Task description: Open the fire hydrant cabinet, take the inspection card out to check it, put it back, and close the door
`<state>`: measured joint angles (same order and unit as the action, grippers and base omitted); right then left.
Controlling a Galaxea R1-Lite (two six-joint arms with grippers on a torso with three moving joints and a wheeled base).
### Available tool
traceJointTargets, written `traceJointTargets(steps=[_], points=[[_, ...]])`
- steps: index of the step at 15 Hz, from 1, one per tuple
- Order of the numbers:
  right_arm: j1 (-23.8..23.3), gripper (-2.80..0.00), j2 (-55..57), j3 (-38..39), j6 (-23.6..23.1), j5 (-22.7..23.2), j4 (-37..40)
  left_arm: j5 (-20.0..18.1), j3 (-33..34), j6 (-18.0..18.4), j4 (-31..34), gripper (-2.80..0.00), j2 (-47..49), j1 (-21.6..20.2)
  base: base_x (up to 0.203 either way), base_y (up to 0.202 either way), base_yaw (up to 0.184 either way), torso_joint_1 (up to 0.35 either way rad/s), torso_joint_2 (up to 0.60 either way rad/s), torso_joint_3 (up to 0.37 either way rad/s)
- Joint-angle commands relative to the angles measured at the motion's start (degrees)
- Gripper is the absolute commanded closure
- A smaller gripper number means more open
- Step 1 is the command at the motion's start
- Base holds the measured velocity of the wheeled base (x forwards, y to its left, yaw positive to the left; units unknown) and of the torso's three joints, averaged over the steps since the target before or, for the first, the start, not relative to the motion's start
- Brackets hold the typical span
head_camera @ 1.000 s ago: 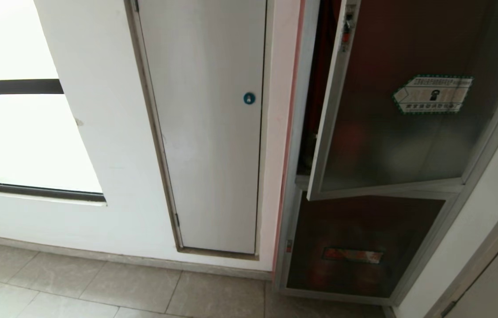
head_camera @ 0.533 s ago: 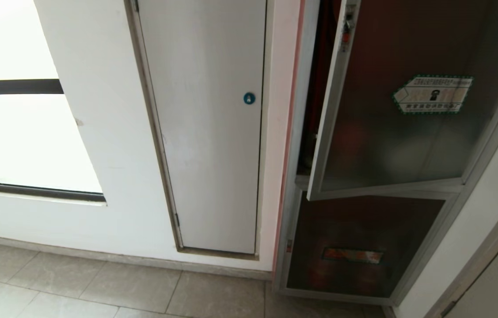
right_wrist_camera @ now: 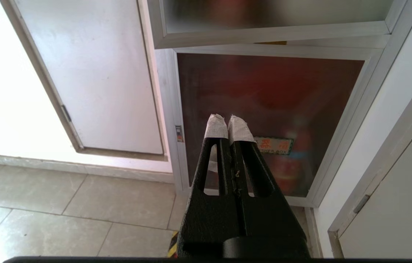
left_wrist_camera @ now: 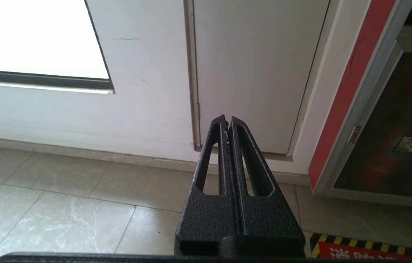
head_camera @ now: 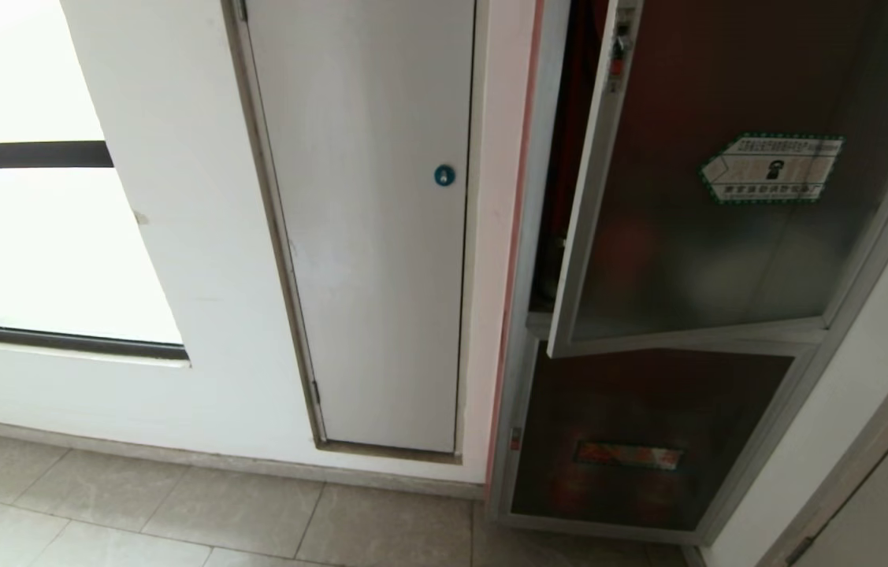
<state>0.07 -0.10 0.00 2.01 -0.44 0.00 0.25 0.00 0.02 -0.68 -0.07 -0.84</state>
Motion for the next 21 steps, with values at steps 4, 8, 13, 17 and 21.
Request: traceJointTargets(steps=[4, 8, 13, 17, 21], points=[[0.0, 0.00, 0.0, 0.0, 0.0, 0.0, 0.0, 0.0, 0.4, 0.1, 0.0, 0.00, 0.1, 0.0, 0.000, 0.000, 0.000, 0.000, 0.00, 0.000], [0.0, 0.00, 0.0, 0.0, 0.0, 0.0, 0.0, 0.0, 0.4, 0.2, 0.0, 0.00, 0.1, 0.0, 0.000, 0.000, 0.000, 0.000, 0.00, 0.000], [0.0, 0.00, 0.0, 0.0, 0.0, 0.0, 0.0, 0.0, 0.4, 0.2, 0.0, 0.00, 0.0, 0.0, 0.103, 0.000, 0.000, 0.007, 0.00, -0.002], [0.0, 0.00, 0.0, 0.0, 0.0, 0.0, 0.0, 0.0, 0.4, 0.2, 0.0, 0.00, 0.1, 0.0, 0.199, 0.000, 0.000, 0.004, 0.00, 0.002], [0.0, 0.00, 0.0, 0.0, 0.0, 0.0, 0.0, 0.0, 0.4, 0.2, 0.0, 0.00, 0.1, 0.0, 0.199, 0.000, 0.000, 0.002, 0.00, 0.001]])
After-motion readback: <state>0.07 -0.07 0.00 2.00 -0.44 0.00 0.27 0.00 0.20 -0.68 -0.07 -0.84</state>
